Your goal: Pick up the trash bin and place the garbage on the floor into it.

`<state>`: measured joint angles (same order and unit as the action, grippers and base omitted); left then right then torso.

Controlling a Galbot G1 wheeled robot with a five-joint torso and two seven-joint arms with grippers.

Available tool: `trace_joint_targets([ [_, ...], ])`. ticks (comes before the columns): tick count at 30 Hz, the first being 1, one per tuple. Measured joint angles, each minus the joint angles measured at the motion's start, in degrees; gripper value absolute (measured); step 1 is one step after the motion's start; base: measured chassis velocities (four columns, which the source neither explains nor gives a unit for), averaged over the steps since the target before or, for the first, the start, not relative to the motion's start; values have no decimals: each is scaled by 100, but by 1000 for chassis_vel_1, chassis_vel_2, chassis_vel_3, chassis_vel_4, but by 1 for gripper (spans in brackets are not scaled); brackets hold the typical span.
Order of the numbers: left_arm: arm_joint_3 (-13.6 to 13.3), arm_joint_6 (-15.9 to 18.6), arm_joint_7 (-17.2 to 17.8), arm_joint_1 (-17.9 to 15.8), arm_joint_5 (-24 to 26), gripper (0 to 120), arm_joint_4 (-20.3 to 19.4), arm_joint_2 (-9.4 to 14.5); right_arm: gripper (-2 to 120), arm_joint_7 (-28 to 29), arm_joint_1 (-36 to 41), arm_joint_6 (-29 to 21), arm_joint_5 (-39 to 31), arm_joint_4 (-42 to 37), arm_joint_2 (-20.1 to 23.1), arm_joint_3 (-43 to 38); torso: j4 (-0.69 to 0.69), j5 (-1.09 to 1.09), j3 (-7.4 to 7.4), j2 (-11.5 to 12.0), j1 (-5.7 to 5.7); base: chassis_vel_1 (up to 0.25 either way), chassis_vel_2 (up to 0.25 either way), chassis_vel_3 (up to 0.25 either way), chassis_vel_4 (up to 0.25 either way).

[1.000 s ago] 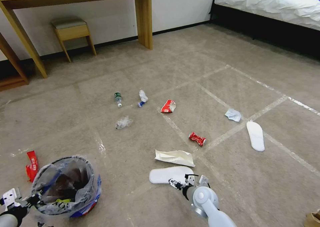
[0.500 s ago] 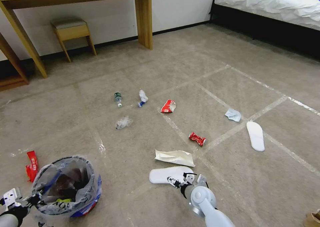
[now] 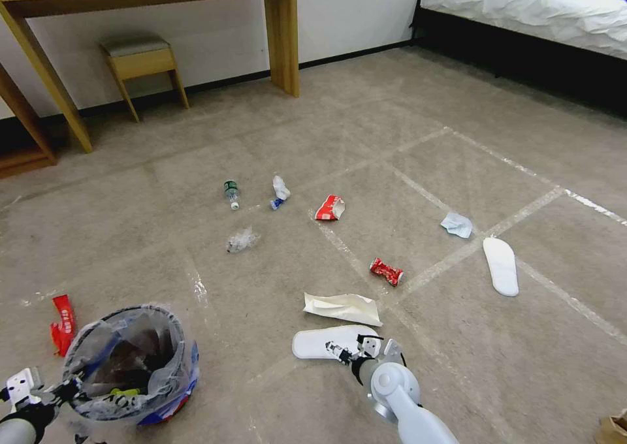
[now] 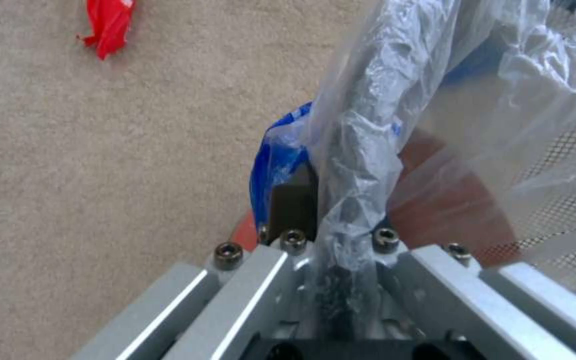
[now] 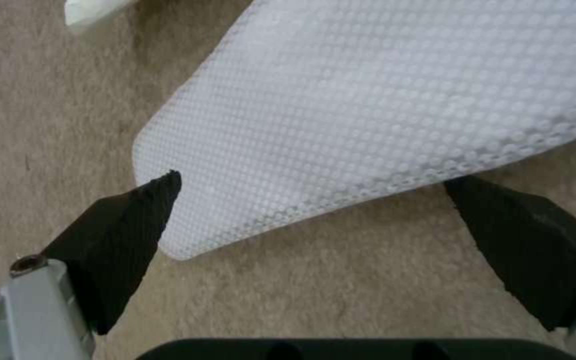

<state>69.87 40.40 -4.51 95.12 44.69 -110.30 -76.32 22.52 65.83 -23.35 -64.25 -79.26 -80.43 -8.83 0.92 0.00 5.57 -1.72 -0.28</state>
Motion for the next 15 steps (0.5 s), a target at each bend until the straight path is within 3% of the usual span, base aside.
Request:
trace_joint_targets([
  [15, 3, 1, 2, 30, -9, 1, 3, -24, 100, -263, -119, 316, 116, 182, -120, 63, 0, 0, -1, 0, 0, 0, 0, 0, 0],
])
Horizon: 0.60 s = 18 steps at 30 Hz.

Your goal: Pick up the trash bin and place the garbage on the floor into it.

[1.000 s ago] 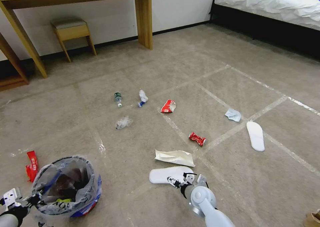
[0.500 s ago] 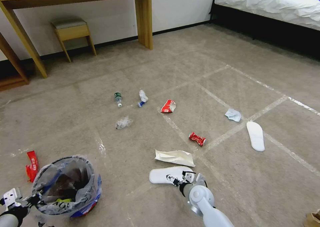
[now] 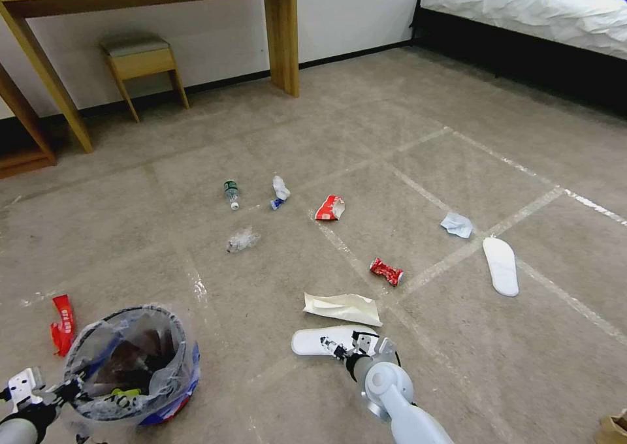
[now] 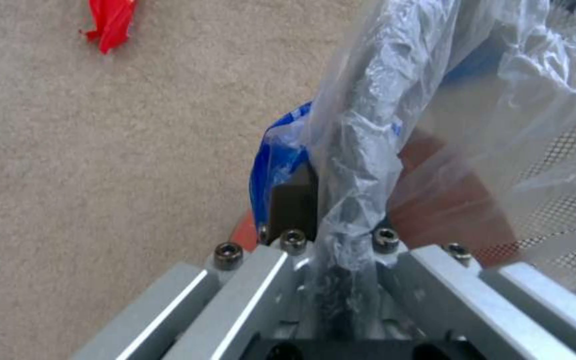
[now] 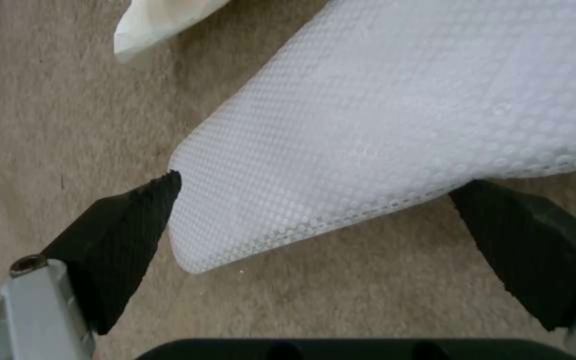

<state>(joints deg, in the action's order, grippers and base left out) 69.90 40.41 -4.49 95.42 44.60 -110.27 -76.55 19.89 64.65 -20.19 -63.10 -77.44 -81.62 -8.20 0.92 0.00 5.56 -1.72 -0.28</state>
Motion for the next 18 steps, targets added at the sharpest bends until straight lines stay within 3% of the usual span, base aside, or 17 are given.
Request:
trace_joint_targets([
  [5, 2, -1, 0, 9, 0, 1, -8, -14, 92, -28, -26, 46, 39, 51, -25, 10, 0, 0, 0, 0, 0, 0, 0, 0, 0],
  [9, 2, -1, 0, 15, 0, 1, -34, -27, 78, -50, -41, 77, 63, 109, -41, 12, 0, 0, 0, 0, 0, 0, 0, 0, 0],
  [10, 2, -1, 0, 27, 0, 1, -67, -34, 69, -85, -58, 95, 86, 160, -56, 13, 0, 0, 0, 0, 0, 0, 0, 0, 0],
  [11, 2, -1, 0, 27, 0, 1, -67, -34, 69, -85, -58, 95, 86, 160, -56, 13, 0, 0, 0, 0, 0, 0, 0, 0, 0],
  [13, 4, -1, 1, 66, 0, 1, -113, -48, 56, -164, -92, 169, 148, 283, -98, 22, 0, 0, 0, 0, 0, 0, 0, 0, 0],
  [18, 18, -1, 1, 96, 0, 1, -129, -57, 40, -212, -103, 218, 197, 353, -156, 57, 0, 0, 0, 0, 0, 0, 0, 0, 0],
])
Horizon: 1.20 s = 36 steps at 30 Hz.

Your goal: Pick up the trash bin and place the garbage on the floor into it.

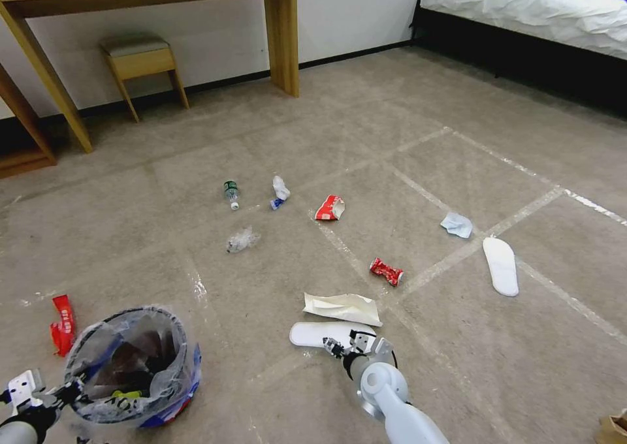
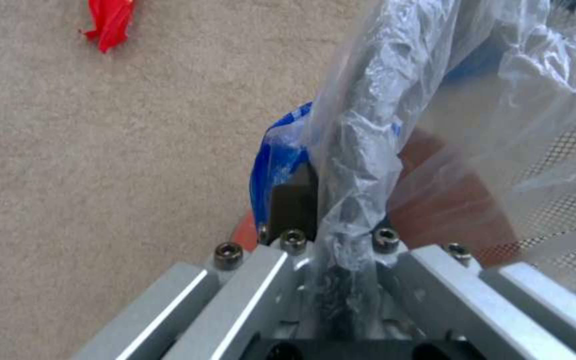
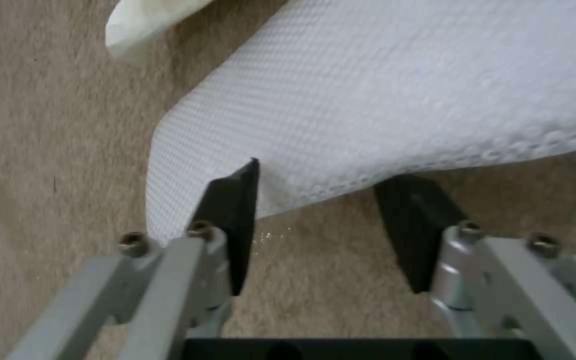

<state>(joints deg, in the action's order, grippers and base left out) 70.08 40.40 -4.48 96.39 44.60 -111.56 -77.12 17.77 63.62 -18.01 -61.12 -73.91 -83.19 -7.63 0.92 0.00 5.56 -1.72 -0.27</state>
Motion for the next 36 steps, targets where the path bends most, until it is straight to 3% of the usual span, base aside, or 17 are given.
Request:
trace_joint_targets([
  [11, 25, -21, -7, 41, 2, 1, -9, 28, 0, -220, -133, 157, 142, 346, -124, 36, 0, 0, 0, 0, 0, 0, 0, 0, 0],
  [21, -6, -21, -5, -11, 4, 1, -1, 35, 0, -273, -14, 210, 173, 138, -2, 34, 0, 0, 1, 0, 0, 0, 0, 0, 0],
  [32, -30, 13, -1, 1, 34, 1, -137, 48, 0, -306, 640, 248, 204, -1250, 609, -133, 0, -1, 1, 0, 0, 0, 0, 0, 0],
  [36, -48, 48, 55, -36, 145, 1, -183, 166, 0, -377, 876, 296, 222, -1917, 831, -301, 0, -1, 0, 0, 0, 0, 0, 0, 0],
])
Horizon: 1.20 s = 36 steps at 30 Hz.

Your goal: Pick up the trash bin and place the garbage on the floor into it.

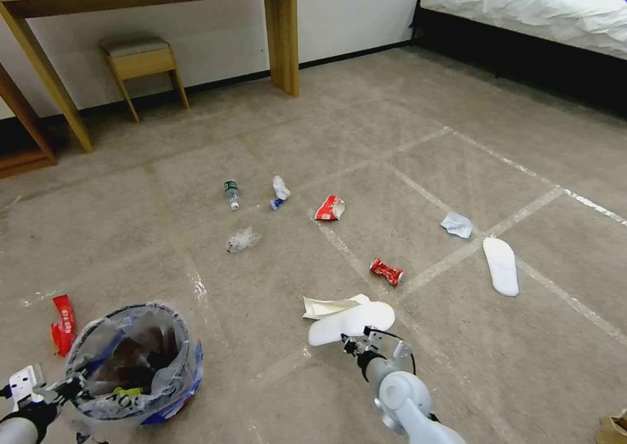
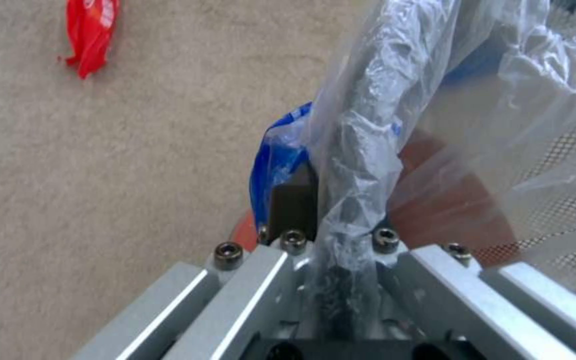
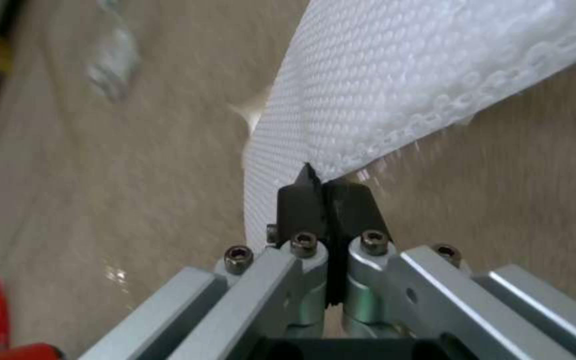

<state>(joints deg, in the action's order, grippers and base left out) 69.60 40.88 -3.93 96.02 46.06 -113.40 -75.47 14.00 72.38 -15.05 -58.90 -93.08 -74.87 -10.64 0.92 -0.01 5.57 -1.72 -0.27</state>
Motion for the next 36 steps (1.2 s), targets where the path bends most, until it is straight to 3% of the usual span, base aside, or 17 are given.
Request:
trace_joint_targets([
  [10, -114, 58, 80, -163, 332, 1, -80, 272, 0, -167, 179, 191, -3, -983, 358, -280, 0, 0, 0, 0, 0, 0, 0, 0, 0],
  [19, -395, 125, 249, -494, 850, 1, -59, 876, 0, -367, 225, 479, 187, -1862, 893, -528, 0, 0, 0, 0, 0, 0, 0, 0, 0],
  [22, -453, 125, 289, -528, 941, 1, -91, 952, 0, -392, 191, 534, 227, -2008, 1010, -557, 0, 0, 0, 0, 0, 0, 0, 0, 0],
  [24, -624, 126, 387, -584, 1156, 1, -200, 1120, 0, -498, 35, 655, 307, -2480, 1458, -596, 0, 0, 0, 0, 0, 0, 0, 0, 0],
  [30, -885, 131, 534, -629, 1356, 1, -268, 1351, 0, -618, -540, 709, 81, -3149, 2149, -358, 0, 1, 0, 0, 0, 0, 0, 0, 0],
  [36, -984, 131, 581, -620, 1420, 1, -296, 1425, 0, -622, -1151, 744, 21, -3317, 2540, 153, 0, 0, 0, 0, 0, 0, 0, 0, 0],
])
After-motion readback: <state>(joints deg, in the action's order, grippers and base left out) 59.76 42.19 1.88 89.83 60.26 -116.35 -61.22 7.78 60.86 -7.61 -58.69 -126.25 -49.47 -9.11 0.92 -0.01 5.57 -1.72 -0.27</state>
